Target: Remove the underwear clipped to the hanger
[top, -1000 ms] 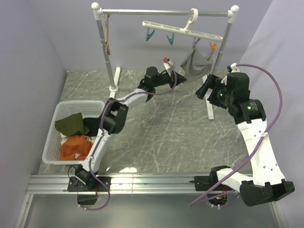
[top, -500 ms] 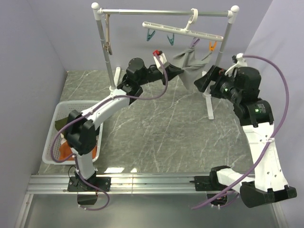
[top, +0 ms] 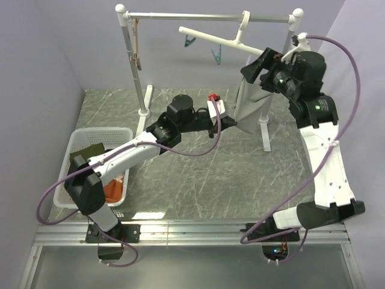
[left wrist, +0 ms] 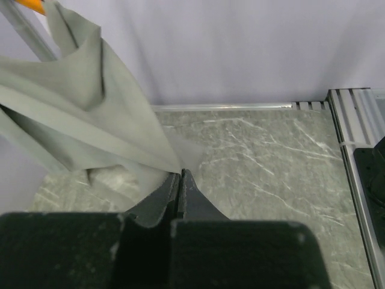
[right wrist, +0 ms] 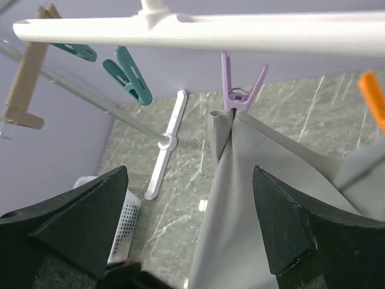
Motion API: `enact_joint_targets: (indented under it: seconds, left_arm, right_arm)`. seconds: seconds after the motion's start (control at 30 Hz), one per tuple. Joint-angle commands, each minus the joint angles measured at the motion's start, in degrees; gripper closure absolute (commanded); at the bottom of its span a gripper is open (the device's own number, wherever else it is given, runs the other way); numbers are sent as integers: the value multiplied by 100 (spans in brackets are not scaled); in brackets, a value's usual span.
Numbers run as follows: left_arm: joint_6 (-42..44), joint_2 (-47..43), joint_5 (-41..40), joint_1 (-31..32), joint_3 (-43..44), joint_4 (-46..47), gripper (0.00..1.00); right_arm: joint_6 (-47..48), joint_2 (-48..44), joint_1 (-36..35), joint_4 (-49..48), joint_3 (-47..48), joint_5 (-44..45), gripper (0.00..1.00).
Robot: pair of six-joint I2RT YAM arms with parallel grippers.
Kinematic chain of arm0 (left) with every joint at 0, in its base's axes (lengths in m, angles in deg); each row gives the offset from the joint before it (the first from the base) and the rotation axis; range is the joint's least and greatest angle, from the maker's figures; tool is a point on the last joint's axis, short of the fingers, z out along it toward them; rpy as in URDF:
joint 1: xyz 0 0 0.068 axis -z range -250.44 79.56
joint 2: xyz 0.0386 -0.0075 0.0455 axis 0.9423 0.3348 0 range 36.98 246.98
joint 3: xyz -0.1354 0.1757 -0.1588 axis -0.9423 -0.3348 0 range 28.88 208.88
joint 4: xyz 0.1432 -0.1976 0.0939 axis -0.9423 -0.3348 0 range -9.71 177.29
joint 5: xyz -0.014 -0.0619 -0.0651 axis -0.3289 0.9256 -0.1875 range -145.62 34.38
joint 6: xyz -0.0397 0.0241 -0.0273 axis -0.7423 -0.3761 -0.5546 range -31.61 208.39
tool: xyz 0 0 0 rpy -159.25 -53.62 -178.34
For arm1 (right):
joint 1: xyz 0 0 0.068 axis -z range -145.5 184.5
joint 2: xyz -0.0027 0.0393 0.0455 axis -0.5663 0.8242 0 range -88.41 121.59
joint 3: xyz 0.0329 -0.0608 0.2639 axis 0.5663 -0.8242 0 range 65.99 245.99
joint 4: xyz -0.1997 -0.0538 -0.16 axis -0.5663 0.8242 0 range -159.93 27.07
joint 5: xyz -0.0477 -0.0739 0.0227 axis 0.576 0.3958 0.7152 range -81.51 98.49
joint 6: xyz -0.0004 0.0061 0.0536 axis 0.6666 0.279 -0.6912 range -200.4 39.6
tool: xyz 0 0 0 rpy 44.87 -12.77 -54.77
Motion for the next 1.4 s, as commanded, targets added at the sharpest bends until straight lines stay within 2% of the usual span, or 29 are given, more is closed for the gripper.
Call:
enact_joint_targets:
  seconds: [0.0, 0.27, 0.37, 0.57, 1.03, 1.2, 1.23, 1.33, 1.37]
  left_arm:
    - [226, -479, -175, 99, 40, -83, 100]
    - [375, -462, -316, 362, 233, -329, 100]
    - [393, -418, -342, 476, 268, -338, 100]
    - [446, -356, -421, 609, 382, -364, 100]
    - [586, -321, -421, 670, 594, -478, 100]
    - [578, -321, -430, 688, 550, -470, 100]
    - [578, -330, -439, 696, 550, -461, 100]
    - [586, -356, -465, 697, 541, -452, 100]
    - [604, -365, -482, 697, 541, -452, 100]
  right_arm:
    - [-53, 183, -245, -162, 362, 376, 9]
    - [-54, 499, -667, -74, 748, 2105, 9]
    - [52, 701, -756, 75, 1020, 2450, 9]
    - [44, 1220, -764, 532, 1706, 2364, 12]
    - [-255, 1519, -729, 708, 2041, 2460, 17]
    - [-386, 1958, -659, 822, 2436, 2215, 32]
    - [-422, 2020, -650, 857, 2550, 2162, 40]
    - [-501, 2169, -642, 866, 2665, 2047, 53]
    - [-536, 2196, -642, 875, 2674, 2030, 61]
